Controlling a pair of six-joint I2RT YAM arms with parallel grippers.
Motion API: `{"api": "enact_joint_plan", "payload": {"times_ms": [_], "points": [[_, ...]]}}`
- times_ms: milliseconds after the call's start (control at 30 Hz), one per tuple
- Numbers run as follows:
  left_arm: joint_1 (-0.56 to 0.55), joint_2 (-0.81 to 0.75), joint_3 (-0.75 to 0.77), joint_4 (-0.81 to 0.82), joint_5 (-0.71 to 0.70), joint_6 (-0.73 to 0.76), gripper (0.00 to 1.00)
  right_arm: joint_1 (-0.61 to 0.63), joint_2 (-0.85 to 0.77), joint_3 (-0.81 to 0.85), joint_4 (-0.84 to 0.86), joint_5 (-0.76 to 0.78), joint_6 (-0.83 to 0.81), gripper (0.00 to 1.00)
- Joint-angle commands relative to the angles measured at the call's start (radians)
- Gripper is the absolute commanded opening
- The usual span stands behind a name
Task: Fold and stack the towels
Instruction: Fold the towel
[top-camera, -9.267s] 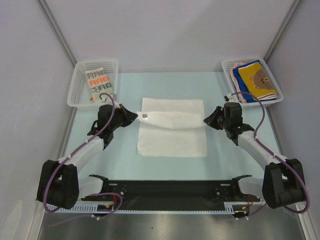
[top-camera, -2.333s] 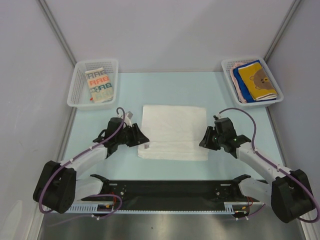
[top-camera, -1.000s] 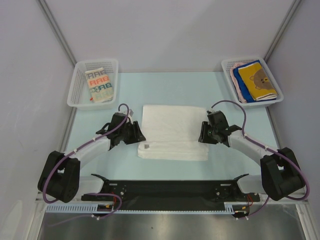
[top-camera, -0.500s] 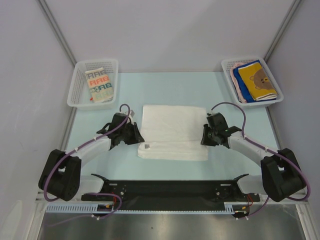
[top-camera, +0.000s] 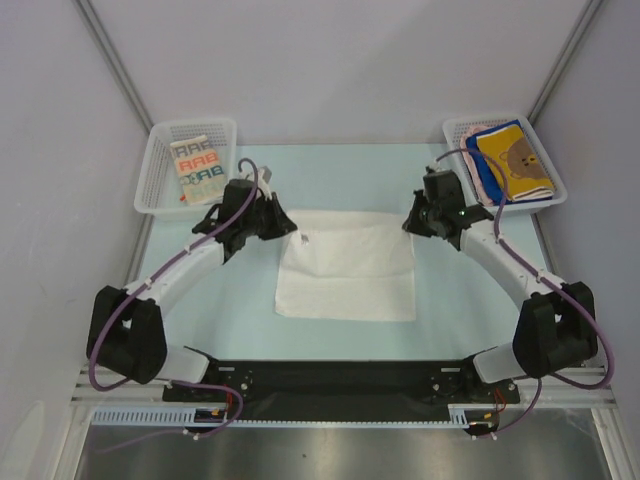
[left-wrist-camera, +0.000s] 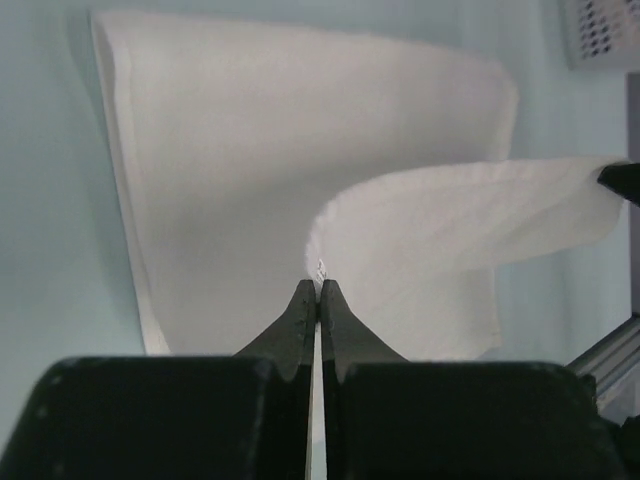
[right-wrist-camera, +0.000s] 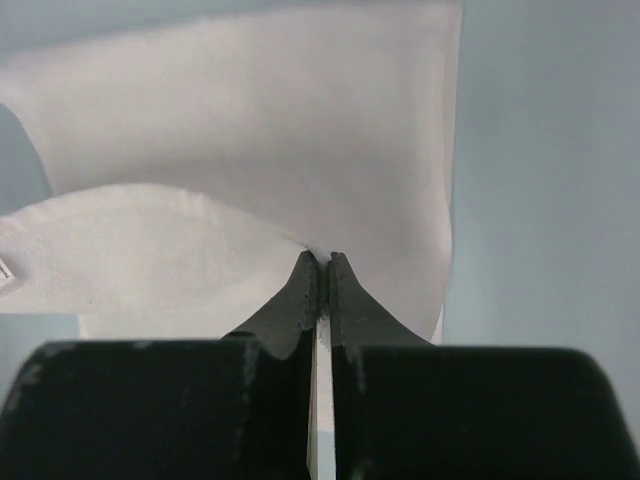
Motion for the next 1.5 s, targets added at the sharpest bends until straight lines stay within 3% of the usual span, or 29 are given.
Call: {"api": "enact_joint_plan", "payload": {"times_ms": [0,267,467,667,767,867,1033,1467], "points": [[0.023,0.049,0.163,0.066,-0.039,0.026,0.00,-0.061,0.050,0.171,0.005,0.024,-0.028,0.00],[0.119,0.241,0.467,0.331,-0.012,0.043,0.00,-0.169,0.231,0.509,0.181,-0.005,-0.067,0.00],[0.148,0.491,0.782,0.419,0.042,0.059,0.01,-0.207,0.409,0.713,0.268,-0.008,-0.096,0.00],[0.165,0.637,0.963,0.466,0.053,0.054,0.00,-0.212,0.571,0.920,0.290,0.001,-0.136,0.00],[0.176,0.666,0.981,0.482,0.063,0.037,0.00,-0.213,0.617,0.986,0.270,0.003,-0.142,0.00],[0.176,0.663,0.961,0.491,0.071,0.037,0.00,-0.215,0.602,0.950,0.285,0.003,-0.136,0.00],[0.178,0.597,0.836,0.540,0.076,0.026,0.00,-0.213,0.570,0.900,0.290,0.007,-0.137,0.00],[0.182,0.356,0.469,0.565,0.064,-0.027,0.00,-0.210,0.311,0.545,0.272,-0.003,-0.064,0.00]]}}
